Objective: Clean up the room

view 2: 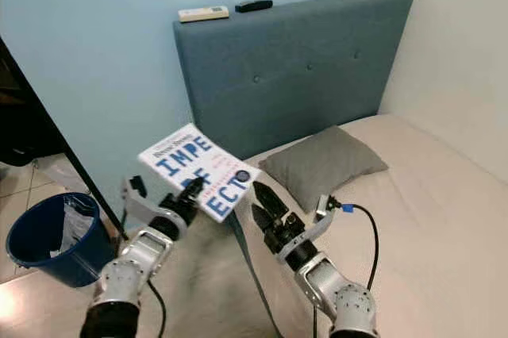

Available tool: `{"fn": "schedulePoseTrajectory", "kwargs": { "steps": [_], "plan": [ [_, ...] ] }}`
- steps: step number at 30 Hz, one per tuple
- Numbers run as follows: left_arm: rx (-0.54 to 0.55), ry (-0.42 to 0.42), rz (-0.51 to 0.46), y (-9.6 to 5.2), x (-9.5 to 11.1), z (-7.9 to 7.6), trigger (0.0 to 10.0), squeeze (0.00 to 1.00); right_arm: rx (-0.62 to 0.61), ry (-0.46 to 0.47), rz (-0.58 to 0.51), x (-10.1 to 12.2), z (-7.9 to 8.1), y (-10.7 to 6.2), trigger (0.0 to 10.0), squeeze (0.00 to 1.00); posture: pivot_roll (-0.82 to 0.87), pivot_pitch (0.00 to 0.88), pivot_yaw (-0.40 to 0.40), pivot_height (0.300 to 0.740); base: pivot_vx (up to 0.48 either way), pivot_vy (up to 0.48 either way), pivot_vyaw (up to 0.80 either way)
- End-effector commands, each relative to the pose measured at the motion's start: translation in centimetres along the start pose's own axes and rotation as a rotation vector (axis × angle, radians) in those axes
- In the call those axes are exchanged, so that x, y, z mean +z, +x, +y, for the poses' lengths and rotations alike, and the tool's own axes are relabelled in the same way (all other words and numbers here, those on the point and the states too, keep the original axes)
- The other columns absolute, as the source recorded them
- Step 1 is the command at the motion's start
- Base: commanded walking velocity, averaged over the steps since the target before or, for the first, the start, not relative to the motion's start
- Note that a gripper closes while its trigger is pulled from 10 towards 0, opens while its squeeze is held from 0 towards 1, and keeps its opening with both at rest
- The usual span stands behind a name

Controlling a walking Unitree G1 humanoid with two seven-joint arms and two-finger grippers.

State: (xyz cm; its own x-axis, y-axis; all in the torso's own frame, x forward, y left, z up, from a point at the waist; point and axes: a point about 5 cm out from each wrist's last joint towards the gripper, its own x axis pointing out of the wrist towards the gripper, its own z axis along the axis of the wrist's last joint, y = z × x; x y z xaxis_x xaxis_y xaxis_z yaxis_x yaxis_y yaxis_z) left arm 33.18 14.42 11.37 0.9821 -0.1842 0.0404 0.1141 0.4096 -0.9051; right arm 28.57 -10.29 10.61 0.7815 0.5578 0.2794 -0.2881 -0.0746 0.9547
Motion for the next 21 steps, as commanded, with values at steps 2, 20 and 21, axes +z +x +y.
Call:
{"fn": "schedulePoseTrajectory", "kwargs": {
  "steps": [2,20,21],
  "plan": [
    [-0.046,-0.015,0.002,0.3,0.1,-1.0,10.0,0.0,-0.014,0.1,-0.047,-1.9,-1.1,-0.7,10.0,0.0,0.02,0.097,0.049,0.74,0.0,0.0,0.0],
    [-0.165,-0.05,0.125,3.6,-3.0,-4.9,10.0,0.0,-0.006,0.026,-0.158,2.0,-0.4,-2.1,10.0,0.0,0.02,0.093,0.046,0.74,0.0,0.0,0.0],
    [-0.168,-0.049,0.129,3.7,-3.0,-5.0,10.0,0.0,0.009,0.031,-0.159,2.0,-0.3,-2.0,10.0,0.0,0.02,0.094,0.046,0.74,0.0,0.0,0.0]
  ]
}}
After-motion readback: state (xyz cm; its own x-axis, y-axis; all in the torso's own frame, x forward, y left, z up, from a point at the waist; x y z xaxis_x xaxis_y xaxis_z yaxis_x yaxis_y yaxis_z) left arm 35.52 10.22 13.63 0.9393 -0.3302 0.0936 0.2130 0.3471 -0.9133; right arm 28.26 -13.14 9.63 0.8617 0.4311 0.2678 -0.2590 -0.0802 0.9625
